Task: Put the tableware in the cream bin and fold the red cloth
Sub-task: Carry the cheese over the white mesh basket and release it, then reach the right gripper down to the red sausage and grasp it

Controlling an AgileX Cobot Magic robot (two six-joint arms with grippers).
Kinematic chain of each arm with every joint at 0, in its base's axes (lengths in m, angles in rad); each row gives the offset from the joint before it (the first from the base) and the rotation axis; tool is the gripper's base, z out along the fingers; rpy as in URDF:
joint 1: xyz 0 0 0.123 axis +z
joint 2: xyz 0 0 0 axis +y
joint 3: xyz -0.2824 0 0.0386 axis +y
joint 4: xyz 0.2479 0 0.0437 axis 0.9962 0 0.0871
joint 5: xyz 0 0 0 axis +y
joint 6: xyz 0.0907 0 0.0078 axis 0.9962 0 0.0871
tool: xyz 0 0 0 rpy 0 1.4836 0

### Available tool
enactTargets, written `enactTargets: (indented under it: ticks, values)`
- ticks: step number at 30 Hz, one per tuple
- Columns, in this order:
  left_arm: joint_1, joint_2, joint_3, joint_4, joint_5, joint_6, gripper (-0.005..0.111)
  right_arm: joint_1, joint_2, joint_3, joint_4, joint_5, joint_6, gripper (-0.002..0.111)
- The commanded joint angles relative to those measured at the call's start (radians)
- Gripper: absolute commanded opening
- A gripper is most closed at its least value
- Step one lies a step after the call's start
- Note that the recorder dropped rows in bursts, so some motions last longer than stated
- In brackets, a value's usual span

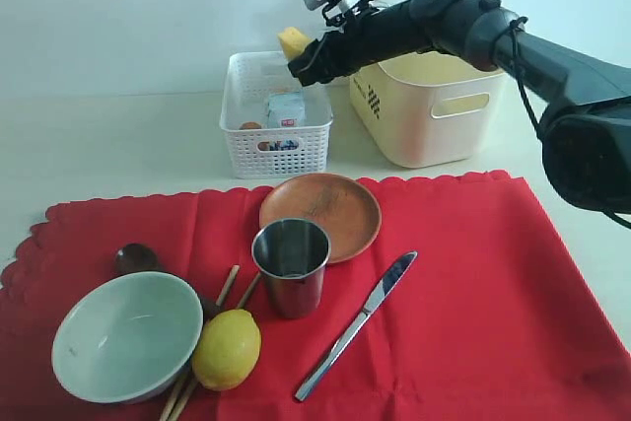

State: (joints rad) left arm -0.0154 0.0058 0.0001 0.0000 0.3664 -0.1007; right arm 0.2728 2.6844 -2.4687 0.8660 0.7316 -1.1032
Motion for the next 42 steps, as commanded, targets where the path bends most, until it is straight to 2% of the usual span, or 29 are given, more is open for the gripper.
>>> enactTargets:
  ticks: [1,5,8,14,20,22,24,26,32,36,42]
  values:
    - [-0.005,-0.006,0.000,0.000,-0.008,-0.002,0.001,-0.005,0.002,-0.002,-0.004,-0.004,0.006,0.051]
    - [-0.005,-0.006,0.000,0.000,-0.008,-0.002,0.001,-0.005,-0.027,-0.002,-0.016,0.013,0.015,0.071]
    - [-0.005,-0.006,0.000,0.000,-0.008,-0.002,0.001,-0.007,-0.057,-0.002,-0.058,0.047,0.053,0.077]
    - [-0.005,-0.006,0.000,0.000,-0.008,-0.002,0.001,-0.007,-0.168,-0.002,-0.195,0.179,0.223,0.076]
    - [-0.005,-0.006,0.000,0.000,-0.008,-0.002,0.001,-0.007,-0.281,-0.002,-0.310,0.489,0.420,0.072]
    - [-0.005,-0.006,0.000,0.000,-0.008,-0.002,0.001,-0.007,-0.307,0.000,-0.344,0.489,0.501,0.070]
    - [-0.005,-0.006,0.000,0.000,-0.008,-0.002,0.001,-0.007,-0.351,0.067,-0.435,0.489,0.650,0.069]
    - [-0.005,-0.006,0.000,0.000,-0.008,-0.002,0.001,-0.005,-0.405,0.179,-0.458,0.489,0.670,0.069]
    - [-0.005,-0.006,0.000,0.000,-0.008,-0.002,0.001,-0.005,-0.663,0.618,-0.462,0.478,0.611,0.065]
    - [-0.005,-0.006,0.000,0.000,-0.008,-0.002,0.001,-0.005,-0.856,0.930,-0.478,0.308,0.546,0.065]
    - [-0.005,-0.006,0.000,0.000,-0.008,-0.002,0.001,-0.005,-1.104,1.266,-0.476,0.179,0.459,0.065]
